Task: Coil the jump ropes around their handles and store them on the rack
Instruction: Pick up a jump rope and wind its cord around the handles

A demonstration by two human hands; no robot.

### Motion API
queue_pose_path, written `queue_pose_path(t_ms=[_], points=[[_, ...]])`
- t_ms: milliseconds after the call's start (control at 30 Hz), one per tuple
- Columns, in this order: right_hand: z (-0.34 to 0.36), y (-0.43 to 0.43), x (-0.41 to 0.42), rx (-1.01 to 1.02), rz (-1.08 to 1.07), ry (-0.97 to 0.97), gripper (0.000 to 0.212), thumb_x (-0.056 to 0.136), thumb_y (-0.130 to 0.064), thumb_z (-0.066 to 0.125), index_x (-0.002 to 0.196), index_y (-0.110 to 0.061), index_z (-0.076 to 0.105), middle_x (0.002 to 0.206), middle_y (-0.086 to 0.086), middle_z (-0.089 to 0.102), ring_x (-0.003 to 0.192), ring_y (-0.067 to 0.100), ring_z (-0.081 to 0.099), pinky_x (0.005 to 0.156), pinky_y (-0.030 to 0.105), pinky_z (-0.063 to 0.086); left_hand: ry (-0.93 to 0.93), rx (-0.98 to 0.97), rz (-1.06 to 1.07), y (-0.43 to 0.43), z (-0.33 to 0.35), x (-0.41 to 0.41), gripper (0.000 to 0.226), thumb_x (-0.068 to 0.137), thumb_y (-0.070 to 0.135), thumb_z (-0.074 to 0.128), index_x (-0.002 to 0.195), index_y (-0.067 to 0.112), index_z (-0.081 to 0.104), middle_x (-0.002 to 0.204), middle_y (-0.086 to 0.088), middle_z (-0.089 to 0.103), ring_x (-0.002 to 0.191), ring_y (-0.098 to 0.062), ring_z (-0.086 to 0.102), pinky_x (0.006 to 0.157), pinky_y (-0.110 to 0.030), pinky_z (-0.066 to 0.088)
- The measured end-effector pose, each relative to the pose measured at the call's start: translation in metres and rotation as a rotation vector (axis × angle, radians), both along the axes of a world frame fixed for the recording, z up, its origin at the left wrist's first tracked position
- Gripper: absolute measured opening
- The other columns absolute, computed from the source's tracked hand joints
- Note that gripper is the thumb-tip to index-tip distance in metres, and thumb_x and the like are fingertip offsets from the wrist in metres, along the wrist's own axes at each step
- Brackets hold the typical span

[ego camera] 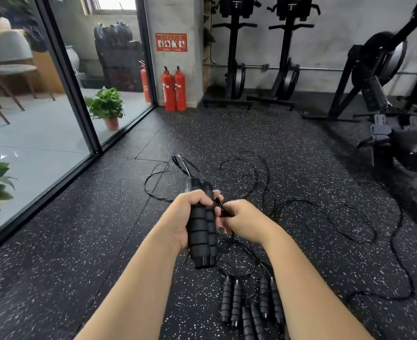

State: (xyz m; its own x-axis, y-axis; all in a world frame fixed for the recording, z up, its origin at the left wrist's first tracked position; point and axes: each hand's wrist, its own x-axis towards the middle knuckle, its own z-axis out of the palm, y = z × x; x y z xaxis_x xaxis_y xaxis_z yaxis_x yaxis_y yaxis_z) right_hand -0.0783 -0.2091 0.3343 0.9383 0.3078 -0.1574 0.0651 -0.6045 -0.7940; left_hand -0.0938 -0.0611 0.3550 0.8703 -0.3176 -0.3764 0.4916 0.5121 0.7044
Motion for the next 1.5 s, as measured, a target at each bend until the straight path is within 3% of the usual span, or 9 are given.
queue_pose_path(t_ms=[200,300,467,567,700,933,1067,1267,1500], points=[[-0.044,-0.029,0.001,-0.553,-0.112,0.045,0.022,0.091,-0.012,0.044,0.083,-0.025,0.06,0.093,-0.001,0.065,0.085,0.02,0.059,0.075,0.032,0.051,-0.008,-0.244,0.271,0.04,0.001,0.012,0.029,0.065,0.007,0.052,0.093,0.004,0.058,0.092,-0.01,0.063,0.058,-0.014,0.056,0.059,-0.026,0.053],[-0.061,-0.04,0.003,-0.675,-0.227,0.058,0.021,0.097,-0.023,0.045,0.079,-0.019,0.054,0.091,0.002,0.062,0.083,0.023,0.053,0.069,0.031,0.044,0.026,-0.291,0.407,0.059,-0.007,0.017,0.028,0.062,0.006,0.051,0.09,0.005,0.055,0.077,-0.006,0.063,0.055,-0.013,0.056,0.058,-0.024,0.053],[-0.054,-0.032,0.012,-0.525,-0.398,-0.125,0.035,0.099,-0.021,0.042,0.065,-0.015,0.038,0.068,-0.001,0.05,0.065,0.021,0.048,0.051,0.029,0.032,0.1,-0.279,0.469,0.062,-0.018,0.022,0.031,0.059,0.004,0.054,0.09,0.007,0.053,0.079,-0.002,0.059,0.055,-0.016,0.06,0.072,-0.029,0.055],[-0.035,-0.016,0.015,-0.503,-0.371,-0.28,0.036,0.1,-0.023,0.041,0.064,-0.016,0.038,0.067,-0.001,0.051,0.066,0.023,0.049,0.05,0.029,0.029,0.116,-0.223,0.288,0.045,-0.013,0.015,0.03,0.063,0.005,0.053,0.093,0.003,0.057,0.097,-0.012,0.062,0.062,-0.02,0.063,0.067,-0.038,0.06],[-0.008,-0.004,0.015,-0.565,-0.26,-0.322,0.029,0.099,-0.023,0.04,0.072,-0.018,0.046,0.076,-0.003,0.053,0.072,0.021,0.05,0.056,0.031,0.032,0.096,-0.203,0.037,0.03,-0.003,-0.002,0.037,0.067,0.007,0.052,0.103,0.003,0.061,0.126,-0.028,0.059,0.061,-0.019,0.063,0.06,-0.032,0.058],[0.113,-0.016,0.042,-0.728,-0.139,-0.522,0.017,0.098,-0.023,0.046,0.093,-0.015,0.06,0.096,0.0,0.06,0.093,0.026,0.059,0.069,0.032,0.041,-0.004,-0.185,0.029,0.048,0.04,-0.018,0.036,0.068,0.008,0.049,0.102,0.004,0.058,0.12,-0.036,0.061,0.059,-0.017,0.06,0.058,-0.03,0.056],[0.17,0.002,0.027,-0.796,-0.11,-0.722,0.021,0.096,-0.017,0.047,0.107,-0.021,0.065,0.11,0.003,0.063,0.101,0.027,0.058,0.069,0.032,0.037,-0.111,-0.148,0.011,0.036,0.094,-0.022,0.037,0.067,0.009,0.05,0.102,0.006,0.059,0.085,-0.016,0.07,0.061,-0.016,0.06,0.062,-0.03,0.055],[0.216,0.0,-0.014,-0.782,-0.097,-0.789,0.023,0.092,-0.011,0.05,0.104,-0.022,0.066,0.106,0.001,0.066,0.097,0.026,0.059,0.073,0.035,0.048,-0.2,-0.259,0.074,0.026,0.154,-0.037,0.036,0.07,0.009,0.053,0.105,0.006,0.056,0.086,-0.005,0.062,0.062,-0.015,0.06,0.065,-0.027,0.053],[0.215,-0.033,-0.037,-0.831,-0.25,-0.794,0.016,0.093,-0.008,0.049,0.104,-0.016,0.058,0.097,0.01,0.066,0.082,0.031,0.059,0.064,0.032,0.043,-0.228,-0.215,0.089,0.034,0.171,-0.06,0.034,0.063,0.008,0.053,0.096,0.005,0.06,0.083,-0.002,0.063,0.062,-0.016,0.059,0.062,-0.027,0.054]])
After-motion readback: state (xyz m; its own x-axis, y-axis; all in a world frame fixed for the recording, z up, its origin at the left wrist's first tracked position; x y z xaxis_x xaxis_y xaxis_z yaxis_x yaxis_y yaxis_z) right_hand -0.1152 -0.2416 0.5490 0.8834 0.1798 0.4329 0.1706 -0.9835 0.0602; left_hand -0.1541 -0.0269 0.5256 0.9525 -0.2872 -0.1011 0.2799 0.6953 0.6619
